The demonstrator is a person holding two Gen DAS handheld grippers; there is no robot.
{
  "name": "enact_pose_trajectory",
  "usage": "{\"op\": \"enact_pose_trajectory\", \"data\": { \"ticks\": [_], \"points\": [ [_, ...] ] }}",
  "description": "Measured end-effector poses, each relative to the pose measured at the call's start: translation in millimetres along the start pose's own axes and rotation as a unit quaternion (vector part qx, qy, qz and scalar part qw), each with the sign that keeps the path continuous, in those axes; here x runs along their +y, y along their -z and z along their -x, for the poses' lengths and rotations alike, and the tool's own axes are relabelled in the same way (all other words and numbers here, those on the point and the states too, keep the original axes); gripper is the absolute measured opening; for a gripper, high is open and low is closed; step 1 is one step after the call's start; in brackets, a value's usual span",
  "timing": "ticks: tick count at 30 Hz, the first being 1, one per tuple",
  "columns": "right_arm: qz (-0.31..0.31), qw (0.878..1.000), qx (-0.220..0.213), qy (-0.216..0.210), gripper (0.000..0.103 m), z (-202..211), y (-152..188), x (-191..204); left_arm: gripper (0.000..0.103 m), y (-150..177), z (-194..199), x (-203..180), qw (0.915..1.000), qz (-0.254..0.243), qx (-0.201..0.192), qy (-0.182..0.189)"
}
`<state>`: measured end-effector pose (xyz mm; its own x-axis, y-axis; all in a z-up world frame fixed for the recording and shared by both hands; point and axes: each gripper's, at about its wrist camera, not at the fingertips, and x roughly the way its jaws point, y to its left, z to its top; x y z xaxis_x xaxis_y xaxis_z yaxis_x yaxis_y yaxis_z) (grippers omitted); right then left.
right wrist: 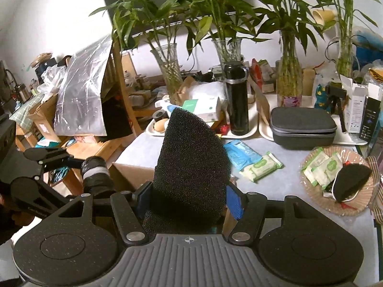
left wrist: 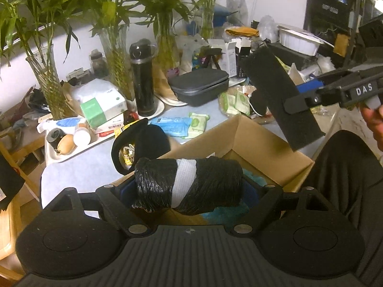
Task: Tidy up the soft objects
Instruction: 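Carry the roll over the box and open the left tool to drop it in, then lower the foam sponge into the box and open the right tool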
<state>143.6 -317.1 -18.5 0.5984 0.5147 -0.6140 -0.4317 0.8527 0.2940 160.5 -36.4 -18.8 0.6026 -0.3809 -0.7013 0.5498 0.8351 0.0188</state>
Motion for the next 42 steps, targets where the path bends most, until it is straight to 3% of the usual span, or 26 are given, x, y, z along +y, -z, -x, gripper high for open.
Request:
{"op": "enact_pose_trajectory", "data": {
  "ticks": [3,7,12,18,27,37,40,42],
  "points": [
    [0.003,1.0,0.003,0.0,0.066,-0.3,2.9,2.0,0.086,2.0,4.0,-1.5,1.0,0.004,-0.007,0.0],
    [0.0,1.0,0.004,-0.002,0.066,-1.3,4.4,2.4,0.097,3.4,10.2,-4.8,0.9996,0.001,-0.025,-0.009],
    [0.004,1.0,0.007,-0.003,0.066,-1.9,4.3,5.3,0.097,4.8,19.4,-6.3,0.9989,0.008,-0.031,-0.033],
    [0.012,1.0,0.016,-0.008,0.066,-4.6,6.3,7.8,0.097,21.0,40.0,5.8,0.9961,0.057,-0.044,-0.051],
    [0.029,0.999,0.035,-0.017,0.066,-20.5,5.9,22.9,0.097,44.7,63.8,12.8,0.9925,0.086,-0.064,-0.059],
    [0.093,0.994,0.056,-0.022,0.067,-45.4,-3.5,57.8,0.097,61.0,70.2,11.8,0.9919,0.089,-0.066,-0.062],
    [0.124,0.988,0.085,-0.039,0.073,-57.8,-1.6,71.1,0.097,65.1,69.4,12.7,0.9918,0.094,-0.065,-0.057],
    [0.139,0.986,0.084,-0.039,0.095,-60.5,3.6,78.4,0.096,66.6,68.8,12.8,0.9915,0.099,-0.064,-0.054]
  ]
}}
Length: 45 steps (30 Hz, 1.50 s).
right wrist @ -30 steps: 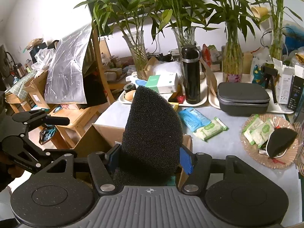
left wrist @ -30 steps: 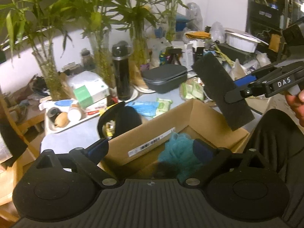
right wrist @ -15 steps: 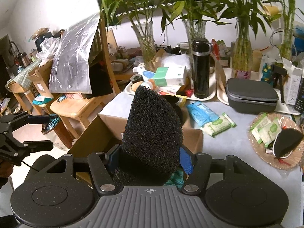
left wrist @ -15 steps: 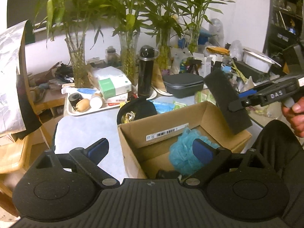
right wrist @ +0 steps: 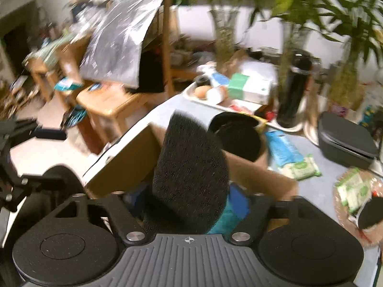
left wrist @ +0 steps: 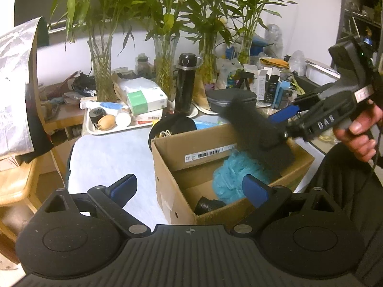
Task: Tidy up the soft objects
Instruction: 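Lower the foam sponge into the box and open the right tool, then move the left tool toward the black round pad with yellow packets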
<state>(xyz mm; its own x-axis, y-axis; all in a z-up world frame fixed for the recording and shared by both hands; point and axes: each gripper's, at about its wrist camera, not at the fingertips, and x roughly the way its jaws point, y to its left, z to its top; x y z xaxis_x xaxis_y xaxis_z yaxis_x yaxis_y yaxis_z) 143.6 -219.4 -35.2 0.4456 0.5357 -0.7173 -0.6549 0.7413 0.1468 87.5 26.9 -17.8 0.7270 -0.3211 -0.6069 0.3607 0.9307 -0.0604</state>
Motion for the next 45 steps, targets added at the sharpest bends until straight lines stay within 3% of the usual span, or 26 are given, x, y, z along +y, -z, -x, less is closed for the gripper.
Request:
{"op": "enact_pose_trajectory", "data": {
  "ticks": [5,13,17,26,45],
  "points": [
    [0.008,1.0,0.004,0.022,0.098,-3.0,9.7,5.6,0.096,4.3,3.2,-0.1,0.9999,0.007,-0.006,0.008],
    [-0.036,0.998,-0.019,0.04,0.098,16.6,21.9,-15.8,0.096,6.2,2.4,-0.1,0.9996,0.014,-0.025,0.006],
    [-0.066,0.996,-0.037,0.056,0.099,28.0,21.5,-31.8,0.096,-1.1,-3.7,-1.2,0.9995,0.016,-0.025,-0.006],
    [-0.116,0.988,-0.053,0.084,0.099,36.7,21.4,-65.4,0.096,-25.0,-20.9,-0.3,0.9996,0.018,-0.023,0.006],
    [-0.177,0.974,-0.089,0.109,0.103,39.1,29.4,-105.8,0.096,-65.1,-47.9,12.8,0.9965,-0.052,-0.06,0.028]
  ]
}}
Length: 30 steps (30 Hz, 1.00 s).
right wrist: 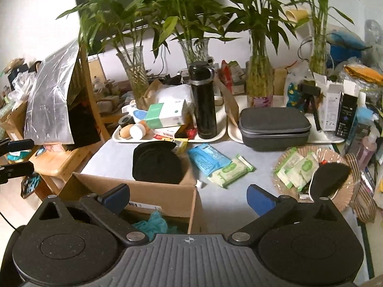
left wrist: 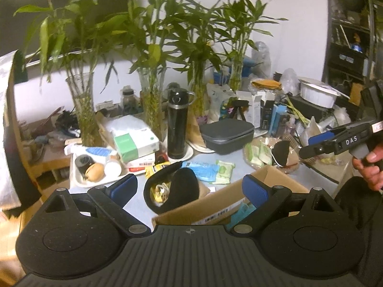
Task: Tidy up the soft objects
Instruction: 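Move the left tool toward the black round pad with yellow packets, then close the left tool on the black round pad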
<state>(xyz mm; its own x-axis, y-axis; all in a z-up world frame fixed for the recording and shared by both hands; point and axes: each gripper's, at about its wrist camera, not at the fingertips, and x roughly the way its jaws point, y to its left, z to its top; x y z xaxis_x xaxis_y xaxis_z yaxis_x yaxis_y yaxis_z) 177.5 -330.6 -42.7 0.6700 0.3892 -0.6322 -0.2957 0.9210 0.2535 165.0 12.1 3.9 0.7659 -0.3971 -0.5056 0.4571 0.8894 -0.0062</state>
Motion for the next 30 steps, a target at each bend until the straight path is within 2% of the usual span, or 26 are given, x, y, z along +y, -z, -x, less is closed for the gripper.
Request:
{"op": "enact_pose_trajectory", "data": {
  "ticks": [5,14,19,30],
  "points": [
    [-0.001,1.0,0.0,0.0,0.103,-10.0,-2.6,-3.5,0.096,-8.7,-23.5,5.2,0.9995,-0.029,0.006,0.003],
    [-0.009,1.0,0.006,0.011,0.103,-29.6,-7.9,-14.8,0.095,-25.1,-68.6,33.3,0.9988,-0.028,0.035,0.022],
    [-0.006,1.0,0.002,0.013,0.103,-38.3,-7.9,-18.5,0.095,-26.1,-88.4,47.8,0.9984,-0.026,0.04,0.031],
    [-0.016,0.999,-0.024,0.028,0.103,-53.5,-2.8,-33.6,0.093,-20.6,-131.9,55.9,0.9938,-0.057,0.07,0.065]
  ]
}}
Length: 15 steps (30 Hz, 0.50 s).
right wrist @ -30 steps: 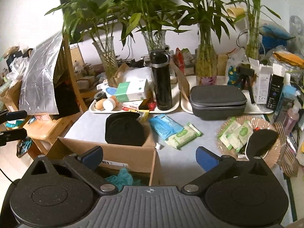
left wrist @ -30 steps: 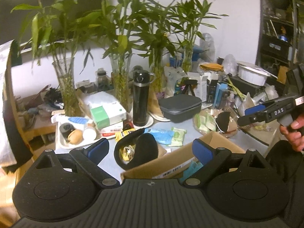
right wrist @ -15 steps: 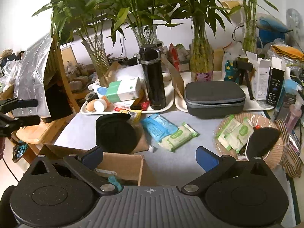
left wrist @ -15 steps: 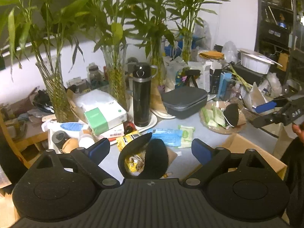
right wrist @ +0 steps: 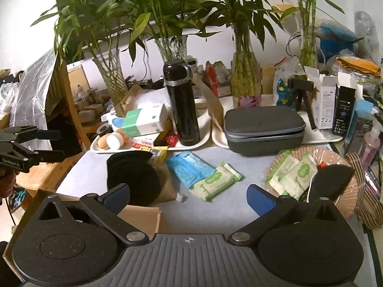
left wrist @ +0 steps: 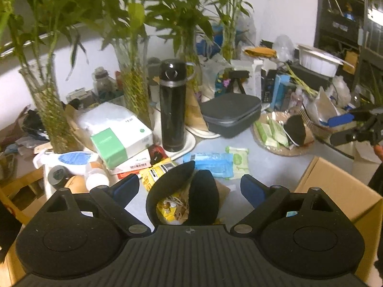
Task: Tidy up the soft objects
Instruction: 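Close the left tool on the black round pad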
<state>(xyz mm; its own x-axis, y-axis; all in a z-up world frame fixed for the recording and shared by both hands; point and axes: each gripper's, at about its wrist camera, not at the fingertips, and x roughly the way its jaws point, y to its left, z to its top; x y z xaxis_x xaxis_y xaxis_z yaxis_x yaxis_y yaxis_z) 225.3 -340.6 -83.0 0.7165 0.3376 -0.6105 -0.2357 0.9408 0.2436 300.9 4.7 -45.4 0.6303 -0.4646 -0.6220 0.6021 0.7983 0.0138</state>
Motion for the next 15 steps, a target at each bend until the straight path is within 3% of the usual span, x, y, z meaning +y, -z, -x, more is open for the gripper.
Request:
{"op": "enact_pose_trajectory", "data": {
  "ticks": [15],
  "points": [
    [-0.034,0.999,-0.002,0.015,0.103,-15.0,3.7,-15.0,0.088,3.1,-78.5,4.3,0.993,-0.082,0.07,0.048]
  ]
}}
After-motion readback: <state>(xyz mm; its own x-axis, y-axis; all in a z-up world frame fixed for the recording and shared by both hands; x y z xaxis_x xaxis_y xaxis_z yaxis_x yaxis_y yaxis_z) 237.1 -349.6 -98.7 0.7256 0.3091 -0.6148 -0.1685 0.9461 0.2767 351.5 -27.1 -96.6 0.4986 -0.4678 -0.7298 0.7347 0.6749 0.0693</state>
